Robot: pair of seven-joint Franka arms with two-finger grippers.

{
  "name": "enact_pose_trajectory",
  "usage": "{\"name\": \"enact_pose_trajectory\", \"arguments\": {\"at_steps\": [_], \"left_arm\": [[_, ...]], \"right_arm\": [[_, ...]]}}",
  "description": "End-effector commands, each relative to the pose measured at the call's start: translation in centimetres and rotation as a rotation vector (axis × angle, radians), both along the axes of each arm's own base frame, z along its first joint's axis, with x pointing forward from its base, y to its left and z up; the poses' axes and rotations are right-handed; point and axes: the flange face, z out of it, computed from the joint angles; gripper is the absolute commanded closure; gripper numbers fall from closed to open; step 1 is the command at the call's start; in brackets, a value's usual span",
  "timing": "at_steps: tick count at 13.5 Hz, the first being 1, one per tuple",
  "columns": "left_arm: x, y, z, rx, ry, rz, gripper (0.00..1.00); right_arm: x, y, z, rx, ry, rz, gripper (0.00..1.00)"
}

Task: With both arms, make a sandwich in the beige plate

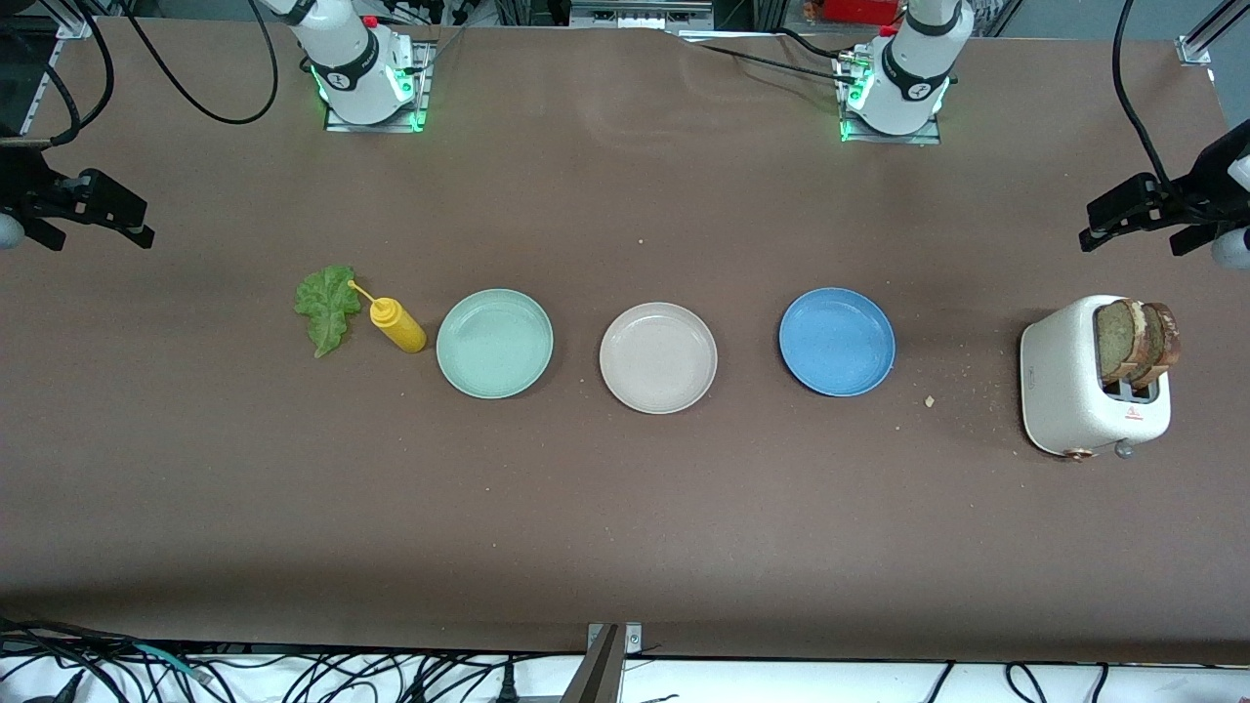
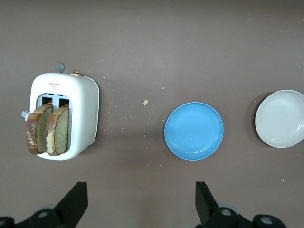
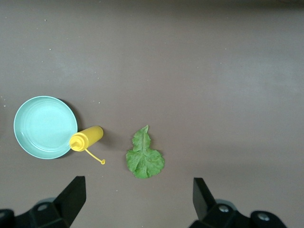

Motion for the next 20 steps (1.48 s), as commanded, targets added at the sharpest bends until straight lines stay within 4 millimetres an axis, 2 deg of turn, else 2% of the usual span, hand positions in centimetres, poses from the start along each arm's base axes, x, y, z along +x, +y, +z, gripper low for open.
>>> {"name": "enact_pose_trajectory", "arguments": {"at_steps": [1,20], "left_arm": [[0.27,-0.57,0.37,-0.032,-0.013,-0.022,0.00],[0.62,-0.91,-0.20,-0.033,-0.015,-0.027,0.00]], "right_arm": [[-0.07,0.26,0.55,-0.006,-0.001,0.007,0.00],[-0.20,0.35,0.67,0.003,0.000,0.010,0.00]]}}
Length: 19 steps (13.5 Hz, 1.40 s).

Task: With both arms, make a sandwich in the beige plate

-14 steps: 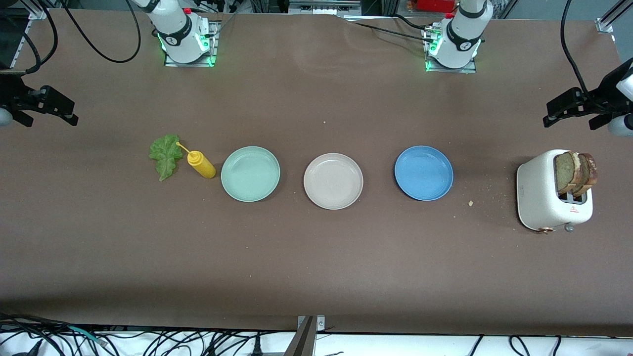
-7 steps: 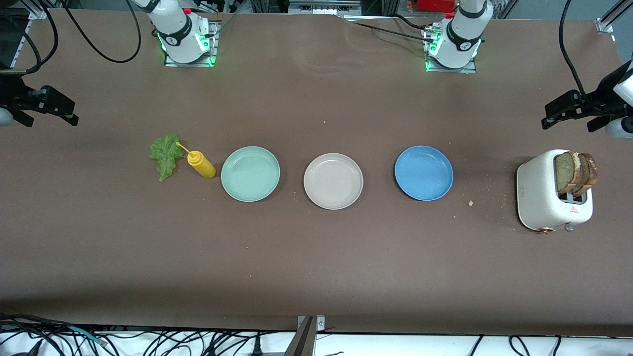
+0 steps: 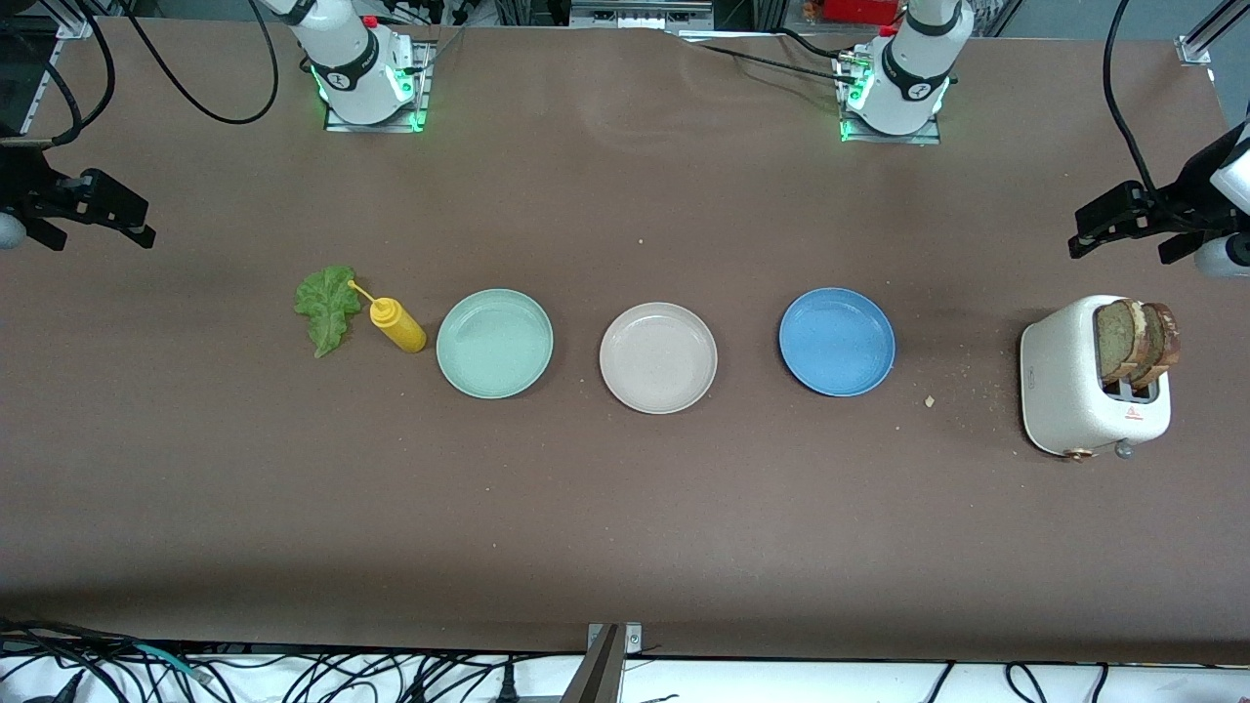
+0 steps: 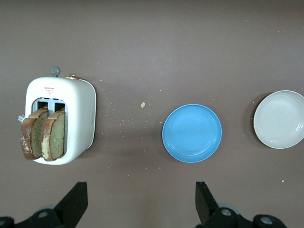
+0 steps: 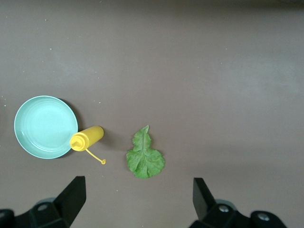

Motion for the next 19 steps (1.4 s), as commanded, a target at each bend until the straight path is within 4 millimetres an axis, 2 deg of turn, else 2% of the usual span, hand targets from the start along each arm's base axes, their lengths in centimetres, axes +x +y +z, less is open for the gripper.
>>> {"name": "enact_pose_trajectory", "arguments": {"at_steps": [1,19], "left_arm": [[0.1,-0.3,0.3,-0.031,-0.010,-0.017,0.00],[1.2,-0.1,-0.5,-0.032,-0.024,-0.012,0.00]], "right_arm": [[-0.2,0.2,0.7,0.003,0.000,0.007,0.00],[-0.5,0.2,0.6,0.004,0.015,0.007,0.00]]}}
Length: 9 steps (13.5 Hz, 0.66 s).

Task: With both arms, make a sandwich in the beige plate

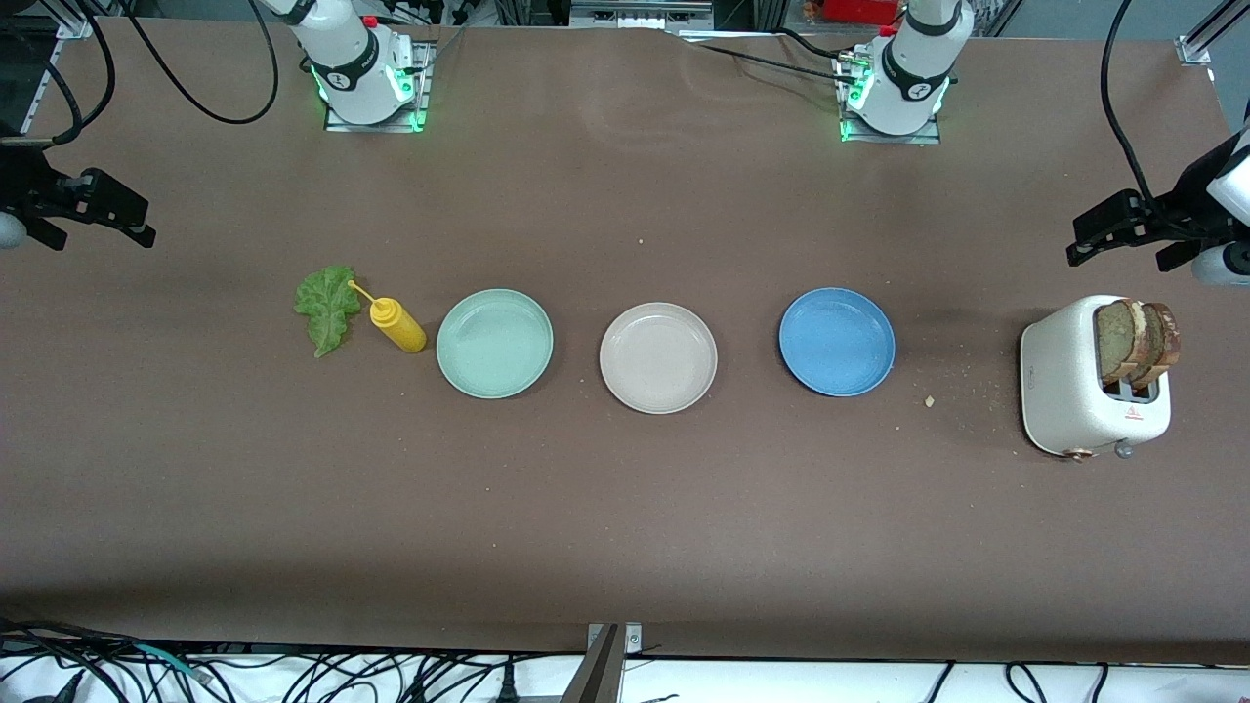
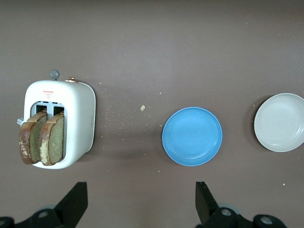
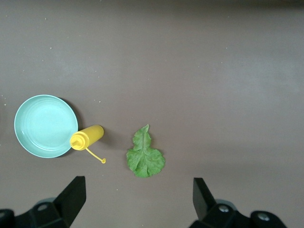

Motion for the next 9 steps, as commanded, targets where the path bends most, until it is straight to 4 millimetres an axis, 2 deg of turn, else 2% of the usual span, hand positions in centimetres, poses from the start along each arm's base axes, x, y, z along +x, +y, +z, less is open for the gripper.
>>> {"name": "enact_pose_trajectory", "arguments": {"at_steps": [1,7,9], "left_arm": [[0.58,-0.11,0.18,-0.032,-0.025,-0.011,0.00],[0.60,-0.20,0.20,-0.032,-0.027,-0.014,0.00],[1.07,-0.08,-0.62,-0.033,-0.014,-0.012,0.00]], "right_arm": [[-0.37,0.20,0.64,0.003,0.008,0.006,0.00],[-0.51,0.20,0.64,0.004,0.016,0.006,0.00],[-0.51,0.20,0.64,0.004,0.016,0.006,0.00]]}}
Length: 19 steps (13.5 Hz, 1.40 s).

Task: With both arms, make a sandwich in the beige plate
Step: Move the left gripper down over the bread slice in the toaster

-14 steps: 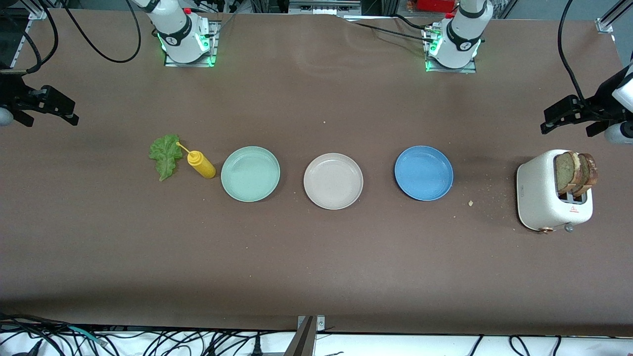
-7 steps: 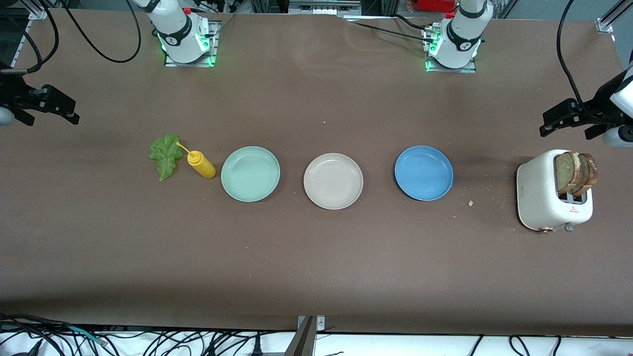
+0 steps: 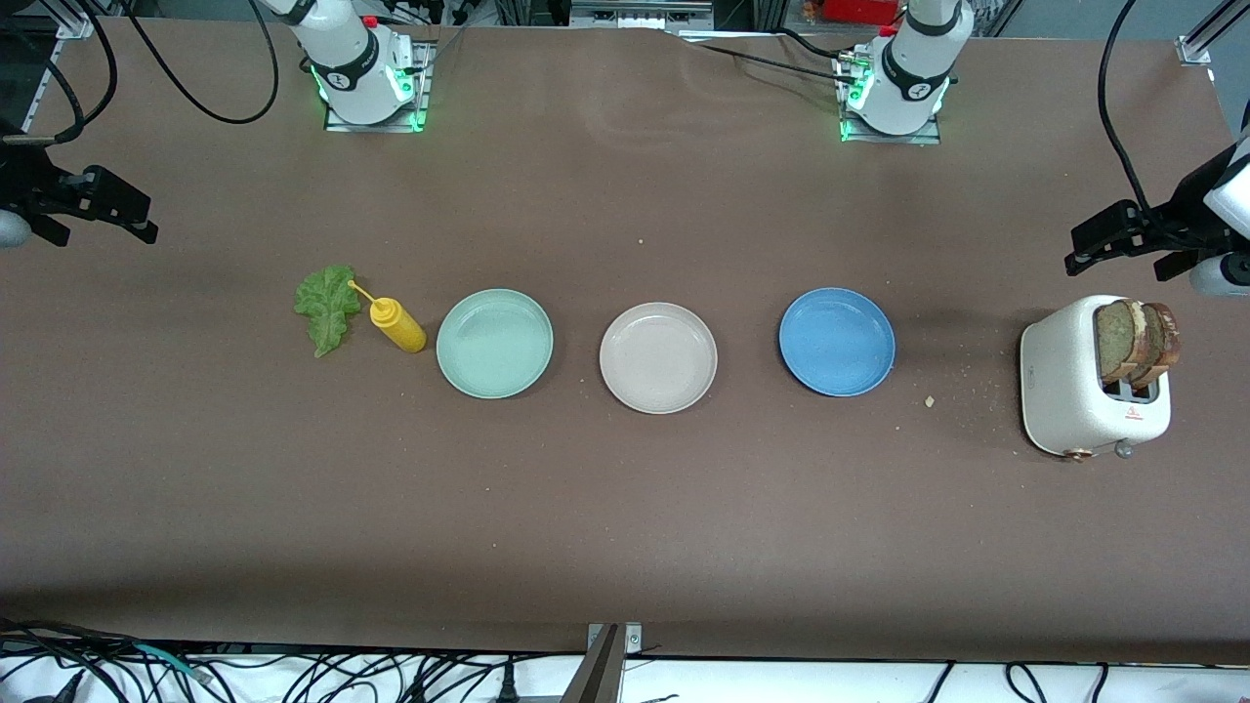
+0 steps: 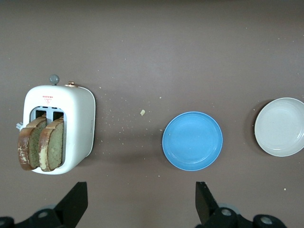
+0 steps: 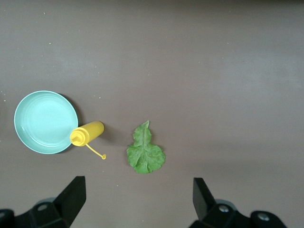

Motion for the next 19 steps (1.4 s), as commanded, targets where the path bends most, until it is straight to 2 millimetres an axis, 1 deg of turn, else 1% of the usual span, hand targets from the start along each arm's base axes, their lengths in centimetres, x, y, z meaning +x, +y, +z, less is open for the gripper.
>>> {"name": "enact_pose_trajectory", "arguments": {"at_steps": [1,4,5,7,9,15,19], "left_arm": [[0.59,-0.19,-0.26,-0.032,-0.004,-0.012,0.00],[0.68,-0.23,-0.37,-0.037,-0.002,-0.012,0.00],[0.69,0.20,-0.37,-0.038,-0.003,-0.006,0.00],[0.78,0.42,-0.16,-0.044,-0.016,-0.001,0.00],[0.77,-0.23,-0.21,-0.070,-0.015,-0.008,0.00],[0.76,-0.26,-0.29,-0.064,-0.013,-0.010,0.00],[0.99,0.64,-1.00,-0.056,-0.007,0.004,0.00]], "right_arm": [[-0.33,0.20,0.73,0.003,0.002,0.006,0.00],[-0.39,0.28,0.80,0.003,0.002,0.010,0.00],[-0.38,0.20,0.82,0.003,0.001,0.007,0.00],[-0.38,0.20,0.82,0.003,0.000,0.006,0.00],[-0.37,0.28,0.82,0.003,0.000,0.006,0.00],[-0.39,0.20,0.80,0.004,0.002,0.006,0.00],[-0.39,0.20,0.80,0.004,0.002,0.006,0.00]]}}
